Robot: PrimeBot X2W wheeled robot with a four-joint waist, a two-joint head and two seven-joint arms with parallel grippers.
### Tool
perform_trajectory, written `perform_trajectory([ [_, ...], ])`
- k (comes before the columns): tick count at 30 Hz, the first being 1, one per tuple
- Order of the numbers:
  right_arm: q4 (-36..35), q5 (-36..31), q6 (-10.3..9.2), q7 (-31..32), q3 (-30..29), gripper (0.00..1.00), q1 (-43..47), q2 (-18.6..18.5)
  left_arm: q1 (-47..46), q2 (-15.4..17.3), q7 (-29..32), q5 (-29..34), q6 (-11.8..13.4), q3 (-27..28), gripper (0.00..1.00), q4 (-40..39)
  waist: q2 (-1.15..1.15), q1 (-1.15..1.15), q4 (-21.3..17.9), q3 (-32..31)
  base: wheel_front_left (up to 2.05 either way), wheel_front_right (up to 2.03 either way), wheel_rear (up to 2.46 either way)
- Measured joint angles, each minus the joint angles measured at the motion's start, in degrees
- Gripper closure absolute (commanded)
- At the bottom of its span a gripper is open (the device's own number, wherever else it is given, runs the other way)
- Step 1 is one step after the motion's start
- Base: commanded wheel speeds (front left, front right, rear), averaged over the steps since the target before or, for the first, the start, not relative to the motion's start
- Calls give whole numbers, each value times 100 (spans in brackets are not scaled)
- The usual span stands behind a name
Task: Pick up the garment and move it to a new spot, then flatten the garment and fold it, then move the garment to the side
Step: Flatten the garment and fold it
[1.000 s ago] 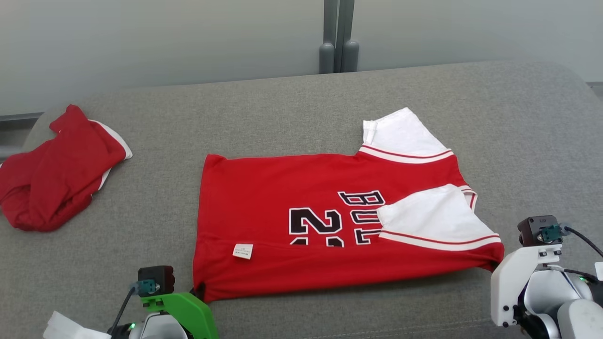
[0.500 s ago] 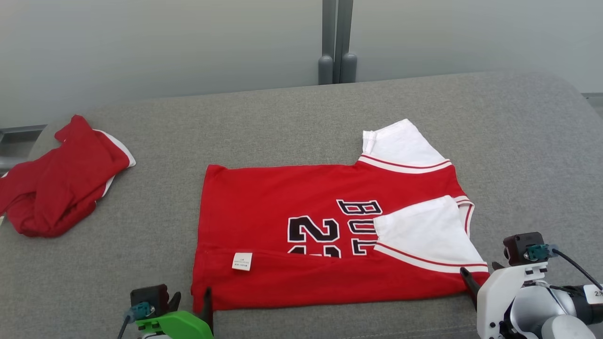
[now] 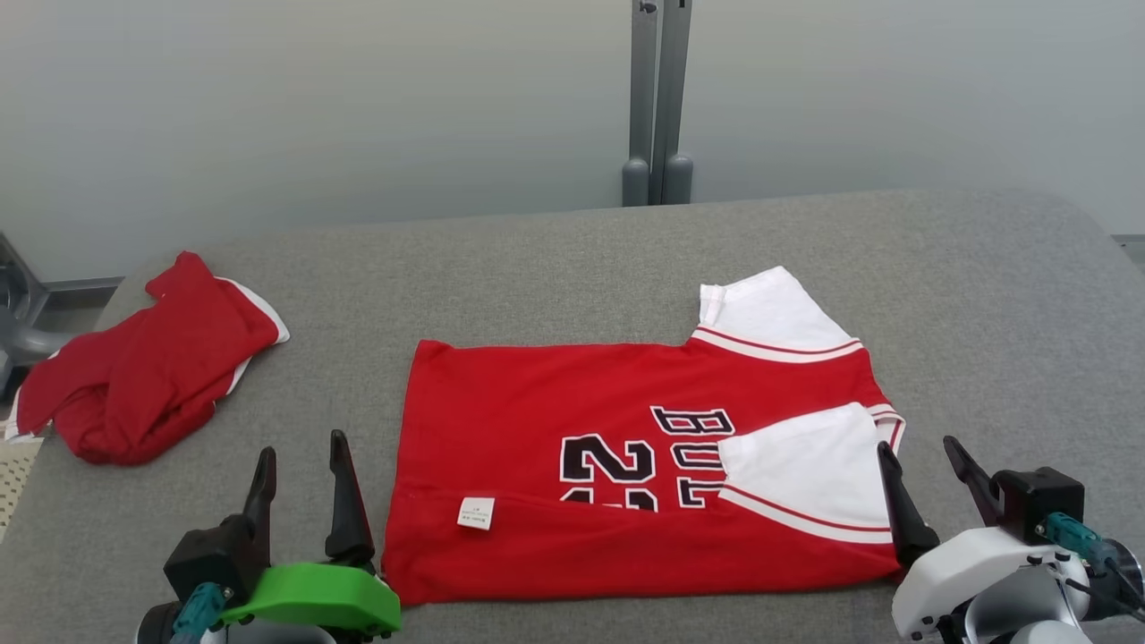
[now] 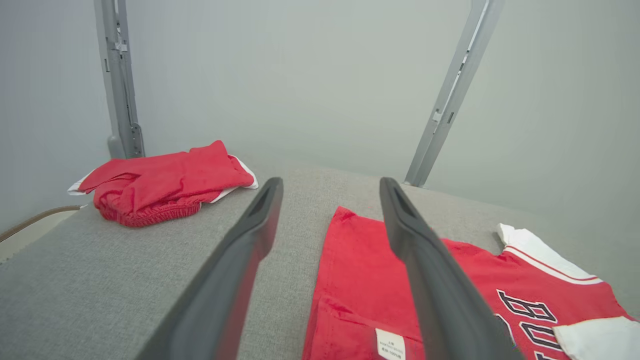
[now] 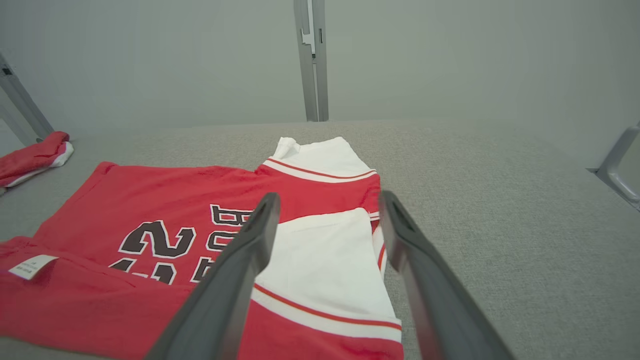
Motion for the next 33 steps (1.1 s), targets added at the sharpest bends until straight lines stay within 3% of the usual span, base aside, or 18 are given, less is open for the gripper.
perform_trajectory([
  [6, 66, 23, 0, -491, -141, 0, 11, 62, 420, -408, 0, 672, -804, 666, 0, -502, 0, 0, 36, -186, 0, 0, 0],
  [7, 102, 107, 0, -576, -83, 0, 12, 67, 550, -479, 0, 872, -1051, 766, 0, -497, 0, 0, 35, -230, 0, 0, 0],
  [14, 287, 189, 0, -724, 120, 0, 74, 73, 870, -524, 0, 1289, -1689, 880, 0, -194, 0, 0, -10, -359, 0, 0, 0],
  [18, 383, 213, 1, -745, 171, 0, 194, 75, 1050, -460, 0, 1456, -1840, 840, 0, 177, 0, 0, -63, -432, 0, 0, 0],
  [33, 516, 414, -1, -734, 120, 0, 240, 73, 1049, -381, 25, 1547, -1833, 791, 0, 558, 0, 0, -110, -395, 0, 0, 0],
])
